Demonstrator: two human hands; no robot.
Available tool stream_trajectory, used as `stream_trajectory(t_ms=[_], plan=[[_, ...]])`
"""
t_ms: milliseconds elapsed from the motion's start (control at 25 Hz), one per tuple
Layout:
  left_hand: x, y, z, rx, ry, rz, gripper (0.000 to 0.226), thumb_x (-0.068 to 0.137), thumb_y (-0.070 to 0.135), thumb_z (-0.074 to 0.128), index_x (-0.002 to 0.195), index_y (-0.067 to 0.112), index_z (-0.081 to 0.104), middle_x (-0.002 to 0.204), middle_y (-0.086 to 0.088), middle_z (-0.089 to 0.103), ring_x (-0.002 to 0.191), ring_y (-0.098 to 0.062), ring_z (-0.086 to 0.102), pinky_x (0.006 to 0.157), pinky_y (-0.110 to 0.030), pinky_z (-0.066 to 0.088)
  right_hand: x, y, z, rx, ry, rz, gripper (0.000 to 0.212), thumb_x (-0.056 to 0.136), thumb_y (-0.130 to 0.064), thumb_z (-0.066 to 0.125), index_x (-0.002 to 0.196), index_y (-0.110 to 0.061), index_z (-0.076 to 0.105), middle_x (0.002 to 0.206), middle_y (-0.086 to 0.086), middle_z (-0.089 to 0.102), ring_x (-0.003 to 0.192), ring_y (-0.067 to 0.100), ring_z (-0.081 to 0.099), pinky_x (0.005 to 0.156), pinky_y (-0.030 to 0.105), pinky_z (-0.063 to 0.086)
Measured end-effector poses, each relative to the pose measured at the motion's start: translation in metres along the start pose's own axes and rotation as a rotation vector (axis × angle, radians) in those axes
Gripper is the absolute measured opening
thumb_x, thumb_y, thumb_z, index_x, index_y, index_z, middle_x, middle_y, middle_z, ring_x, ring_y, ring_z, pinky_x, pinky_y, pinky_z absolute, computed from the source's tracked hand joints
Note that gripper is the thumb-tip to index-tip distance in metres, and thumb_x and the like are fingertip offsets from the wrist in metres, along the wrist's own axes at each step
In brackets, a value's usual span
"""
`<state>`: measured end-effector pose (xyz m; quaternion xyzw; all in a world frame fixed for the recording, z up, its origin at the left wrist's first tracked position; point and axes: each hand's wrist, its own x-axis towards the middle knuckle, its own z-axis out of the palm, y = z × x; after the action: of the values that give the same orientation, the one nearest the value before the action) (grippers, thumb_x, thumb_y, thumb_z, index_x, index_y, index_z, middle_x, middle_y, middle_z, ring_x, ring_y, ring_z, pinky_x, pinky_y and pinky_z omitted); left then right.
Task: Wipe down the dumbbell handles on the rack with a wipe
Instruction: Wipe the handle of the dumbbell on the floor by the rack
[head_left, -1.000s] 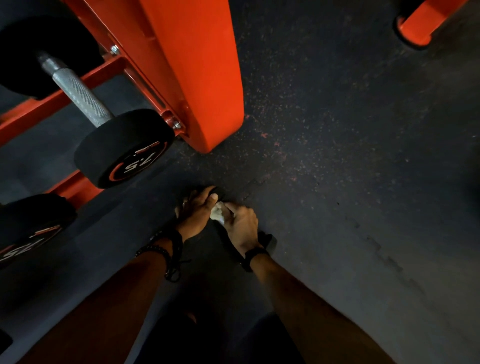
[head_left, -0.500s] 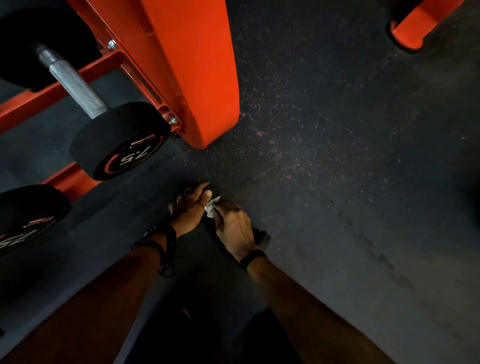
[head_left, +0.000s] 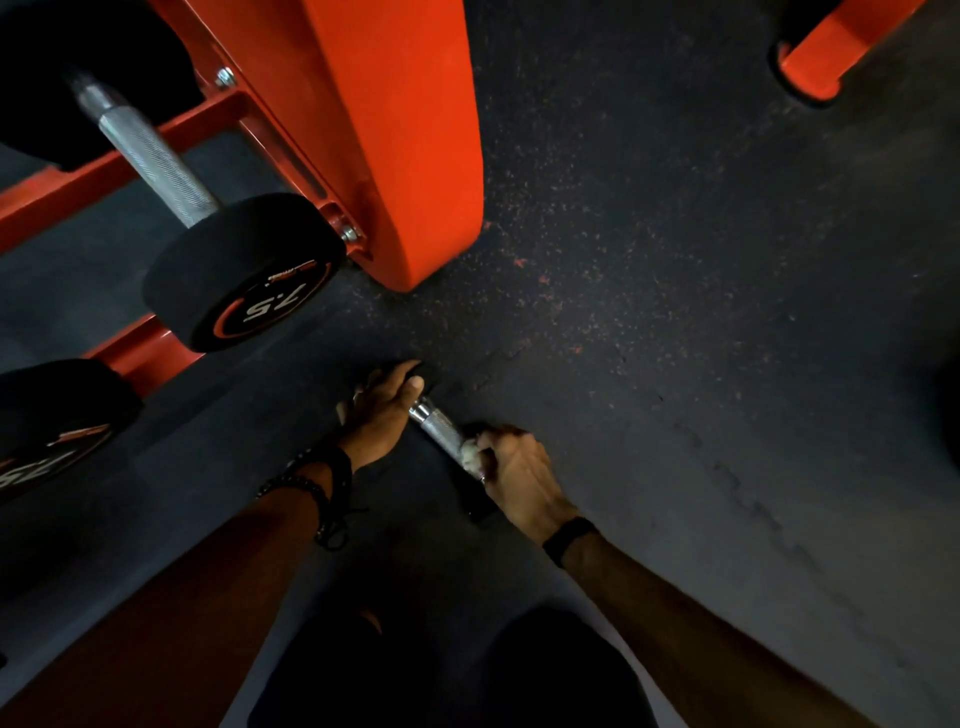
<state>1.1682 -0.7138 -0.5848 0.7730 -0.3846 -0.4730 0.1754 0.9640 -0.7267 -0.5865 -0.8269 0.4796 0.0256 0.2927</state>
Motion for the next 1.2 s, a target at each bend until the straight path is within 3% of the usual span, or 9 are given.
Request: stream_trajectory(t_ms=[200, 320, 440, 520, 640, 840, 960, 1040, 1200], plan=[[0.003, -0.006, 0.002, 0.040, -0.002, -0.011, 0.043, 0.107, 0.039, 0.032, 0.149, 0.033, 0.038, 0.156, -0.006, 0.032, 0.143, -0.028, 0.026, 0.117, -0.048, 0.009, 0.047, -0.045, 0.005, 0.233, 0.041, -0.048, 0.017, 0.085, -0.007, 0.061, 0.099, -0.013, 0.070, 0.101, 0.007, 0.070, 0.092, 0.025, 0.064, 0.082, 0.034, 0.050], [0.002, -0.013, 0.000, 0.019, -0.022, -0.009, 0.052, 0.100, 0.052, 0.032, 0.148, 0.035, 0.039, 0.153, -0.007, 0.035, 0.142, -0.030, 0.029, 0.119, -0.052, 0.013, 0.030, -0.022, 0.009, 0.150, 0.013, -0.068, 0.016, 0.084, -0.006, 0.064, 0.097, -0.013, 0.070, 0.103, 0.006, 0.069, 0.096, 0.024, 0.064, 0.086, 0.032, 0.048], [0.002, -0.010, 0.001, 0.012, -0.001, -0.001, 0.045, 0.105, 0.042, 0.034, 0.148, 0.031, 0.040, 0.151, -0.008, 0.036, 0.141, -0.029, 0.028, 0.119, -0.048, 0.014, -0.014, 0.007, -0.004, 0.173, -0.057, -0.033, 0.015, 0.081, -0.010, 0.060, 0.093, -0.011, 0.070, 0.098, 0.006, 0.066, 0.092, 0.022, 0.062, 0.081, 0.027, 0.047], [0.005, -0.005, 0.001, 0.021, -0.003, -0.007, 0.043, 0.107, 0.037, 0.033, 0.149, 0.030, 0.040, 0.152, -0.008, 0.034, 0.142, -0.029, 0.027, 0.117, -0.045, 0.013, 0.005, -0.007, -0.007, 0.230, -0.029, -0.048, 0.010, 0.080, -0.008, 0.059, 0.085, -0.011, 0.067, 0.093, 0.004, 0.064, 0.085, 0.019, 0.060, 0.076, 0.029, 0.045], [0.003, -0.004, 0.001, 0.056, -0.011, -0.025, 0.043, 0.107, 0.040, 0.029, 0.149, 0.035, 0.036, 0.156, -0.004, 0.030, 0.144, -0.027, 0.023, 0.117, -0.046, 0.008, 0.055, -0.045, 0.006, 0.240, 0.052, -0.078, 0.010, 0.084, -0.006, 0.062, 0.088, -0.011, 0.069, 0.094, 0.006, 0.068, 0.087, 0.023, 0.062, 0.080, 0.036, 0.049], [-0.001, -0.008, -0.002, 0.049, -0.030, -0.017, 0.043, 0.107, 0.041, 0.028, 0.149, 0.037, 0.036, 0.157, -0.003, 0.030, 0.144, -0.027, 0.023, 0.117, -0.049, 0.005, 0.011, 0.015, 0.026, 0.112, -0.042, 0.007, 0.024, 0.080, -0.024, 0.062, 0.103, -0.026, 0.068, 0.105, 0.000, 0.066, 0.097, 0.021, 0.062, 0.088, 0.038, 0.050], [0.004, -0.002, 0.001, 0.049, -0.014, -0.016, 0.043, 0.107, 0.040, 0.029, 0.148, 0.034, 0.038, 0.155, -0.003, 0.031, 0.143, -0.028, 0.024, 0.116, -0.050, 0.006, 0.018, 0.012, 0.009, 0.216, -0.036, -0.001, 0.016, 0.079, -0.024, 0.062, 0.093, -0.024, 0.070, 0.091, -0.003, 0.069, 0.084, 0.016, 0.065, 0.079, 0.037, 0.053], [0.006, -0.005, 0.003, 0.054, 0.004, -0.011, 0.043, 0.106, 0.041, 0.031, 0.148, 0.034, 0.039, 0.155, -0.003, 0.032, 0.143, -0.028, 0.025, 0.116, -0.051, 0.007, 0.048, -0.024, 0.004, 0.241, 0.011, -0.025, 0.012, 0.085, -0.022, 0.060, 0.091, -0.020, 0.070, 0.085, 0.002, 0.070, 0.079, 0.022, 0.065, 0.075, 0.038, 0.052], [0.009, -0.018, 0.001, 0.037, -0.015, 0.012, 0.070, 0.086, 0.067, 0.023, 0.146, 0.038, 0.040, 0.153, -0.004, 0.036, 0.142, -0.029, 0.030, 0.118, -0.056, 0.013, 0.049, -0.033, 0.015, 0.227, 0.060, 0.044, 0.021, 0.088, -0.030, 0.054, 0.096, -0.017, 0.069, 0.093, 0.006, 0.071, 0.087, 0.023, 0.064, 0.079, 0.033, 0.048]])
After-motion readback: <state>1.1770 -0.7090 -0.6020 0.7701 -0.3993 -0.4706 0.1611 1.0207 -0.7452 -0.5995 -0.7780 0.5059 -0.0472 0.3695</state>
